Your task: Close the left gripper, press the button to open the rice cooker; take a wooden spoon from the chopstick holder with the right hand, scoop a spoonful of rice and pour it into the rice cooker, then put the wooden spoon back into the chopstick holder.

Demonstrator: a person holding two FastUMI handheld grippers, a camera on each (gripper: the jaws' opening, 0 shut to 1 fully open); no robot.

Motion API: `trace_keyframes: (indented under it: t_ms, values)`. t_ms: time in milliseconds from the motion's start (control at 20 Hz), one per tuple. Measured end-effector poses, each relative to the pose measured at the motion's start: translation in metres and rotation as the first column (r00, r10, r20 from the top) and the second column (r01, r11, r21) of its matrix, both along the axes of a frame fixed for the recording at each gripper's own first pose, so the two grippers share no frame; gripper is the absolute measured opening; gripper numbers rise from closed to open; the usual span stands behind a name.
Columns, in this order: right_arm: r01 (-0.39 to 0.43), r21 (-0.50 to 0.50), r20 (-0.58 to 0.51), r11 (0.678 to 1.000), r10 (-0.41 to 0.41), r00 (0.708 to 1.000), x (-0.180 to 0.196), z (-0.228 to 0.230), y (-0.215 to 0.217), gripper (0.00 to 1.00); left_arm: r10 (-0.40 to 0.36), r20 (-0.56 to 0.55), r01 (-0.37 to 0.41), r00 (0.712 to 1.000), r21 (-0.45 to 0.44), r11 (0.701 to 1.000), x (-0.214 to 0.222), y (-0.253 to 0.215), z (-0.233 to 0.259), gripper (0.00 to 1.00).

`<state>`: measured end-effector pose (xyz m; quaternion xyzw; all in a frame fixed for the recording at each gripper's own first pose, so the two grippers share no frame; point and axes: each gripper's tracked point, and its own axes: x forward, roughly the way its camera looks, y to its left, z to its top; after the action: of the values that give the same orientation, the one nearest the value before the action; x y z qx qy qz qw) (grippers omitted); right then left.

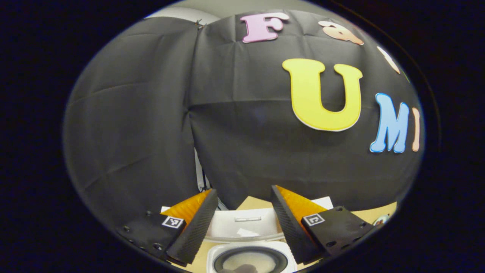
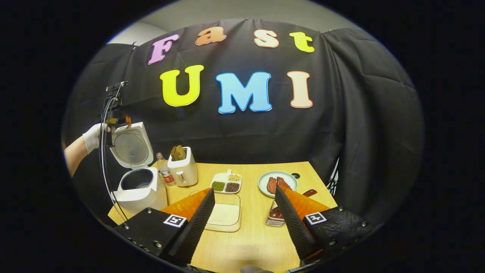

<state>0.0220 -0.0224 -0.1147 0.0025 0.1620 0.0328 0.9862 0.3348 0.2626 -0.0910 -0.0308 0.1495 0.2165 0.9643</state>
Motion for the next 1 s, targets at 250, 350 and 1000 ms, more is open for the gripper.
trace_keyframes:
  t_ms: [250,350,1000]
  values:
    - [-0.033,0.018,0.006,0.999,0.033,0.999,-0.001,0.0,0.002,0.98,-0.006,-0.024,0.006,1.0,-0.01,1.0,-0.027,-0.018,0.003,0.97]
    - [-0.045,0.028,0.008,0.999,0.045,0.999,-0.001,-0.001,0.0,0.98,-0.01,-0.033,0.009,0.999,-0.02,1.0,-0.038,-0.024,-0.001,0.96]
    - [-0.19,0.059,-0.056,0.98,0.193,0.98,-0.014,-0.026,0.004,0.98,-0.049,-0.169,0.031,0.984,-0.103,0.994,-0.145,-0.089,-0.073,0.98]
